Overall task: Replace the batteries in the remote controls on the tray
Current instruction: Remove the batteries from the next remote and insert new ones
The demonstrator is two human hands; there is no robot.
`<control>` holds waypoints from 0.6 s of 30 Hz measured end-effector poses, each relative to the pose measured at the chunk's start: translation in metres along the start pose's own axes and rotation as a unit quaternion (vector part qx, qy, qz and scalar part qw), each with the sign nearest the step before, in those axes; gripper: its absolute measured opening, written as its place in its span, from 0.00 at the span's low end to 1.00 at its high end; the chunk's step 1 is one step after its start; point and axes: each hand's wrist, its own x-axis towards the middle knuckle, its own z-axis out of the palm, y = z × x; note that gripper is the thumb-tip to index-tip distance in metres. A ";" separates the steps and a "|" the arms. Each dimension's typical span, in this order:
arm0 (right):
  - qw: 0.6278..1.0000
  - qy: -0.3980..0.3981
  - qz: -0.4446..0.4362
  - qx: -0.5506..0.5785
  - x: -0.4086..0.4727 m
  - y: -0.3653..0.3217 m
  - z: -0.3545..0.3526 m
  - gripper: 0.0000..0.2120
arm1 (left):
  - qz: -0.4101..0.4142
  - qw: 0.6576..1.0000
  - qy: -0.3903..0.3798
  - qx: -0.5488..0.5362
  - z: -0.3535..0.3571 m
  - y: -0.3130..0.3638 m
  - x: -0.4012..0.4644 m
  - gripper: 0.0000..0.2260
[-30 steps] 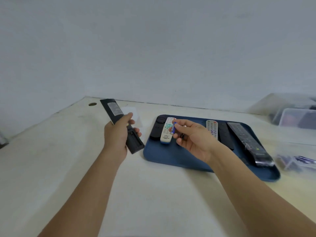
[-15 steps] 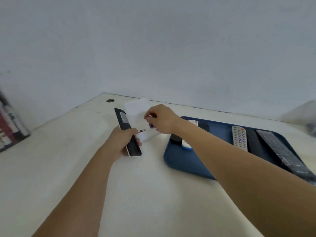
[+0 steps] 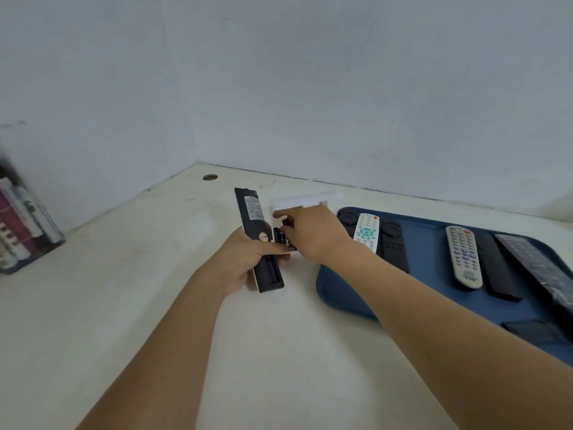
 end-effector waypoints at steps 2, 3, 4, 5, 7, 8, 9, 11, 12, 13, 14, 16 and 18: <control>0.996 -0.053 -0.017 -0.071 -0.001 -0.001 -0.001 0.11 | -0.004 1.000 0.004 -0.003 0.002 0.000 0.001 0.22; 0.994 -0.068 -0.021 -0.078 -0.001 0.000 -0.002 0.12 | -0.006 1.000 0.006 -0.005 0.003 0.000 0.000 0.22; 0.993 -0.081 -0.025 -0.078 0.000 0.000 0.000 0.13 | -0.010 1.000 0.008 -0.008 0.003 0.000 0.001 0.22; 0.993 -0.084 -0.029 -0.073 0.001 0.000 0.001 0.13 | -0.015 1.000 0.009 -0.012 0.002 0.000 0.002 0.21; 0.994 -0.087 -0.032 -0.053 0.001 -0.002 0.000 0.12 | -0.025 0.999 0.011 -0.025 0.001 0.000 0.002 0.16; 0.995 -0.090 -0.029 -0.028 0.002 -0.001 0.001 0.09 | -0.035 0.999 0.016 -0.036 0.002 0.001 0.002 0.14; 0.996 -0.089 -0.025 0.018 0.002 -0.001 0.001 0.07 | -0.049 0.997 0.021 -0.050 0.002 0.001 0.003 0.13; 0.989 -0.084 -0.023 0.120 0.002 0.000 -0.003 0.02 | -0.075 0.994 0.035 -0.066 0.004 0.003 0.003 0.13; 0.984 -0.090 -0.025 0.155 0.001 -0.001 -0.005 0.01 | -0.082 0.994 0.046 -0.061 0.004 0.003 0.004 0.14; 0.979 -0.096 -0.023 0.179 -0.001 -0.002 -0.006 0.03 | -0.083 0.994 0.056 -0.051 0.003 0.003 0.005 0.15; 0.976 -0.096 -0.021 0.196 -0.003 -0.002 -0.006 0.04 | -0.082 0.994 0.066 -0.043 0.002 0.002 0.007 0.17; 0.972 -0.051 -0.014 0.229 -0.009 0.000 -0.010 0.04 | -0.076 0.993 0.087 -0.035 0.001 0.001 0.008 0.20; 0.951 0.021 0.022 0.306 -0.018 0.004 -0.017 0.03 | -0.069 0.991 0.112 -0.028 -0.002 0.000 0.011 0.20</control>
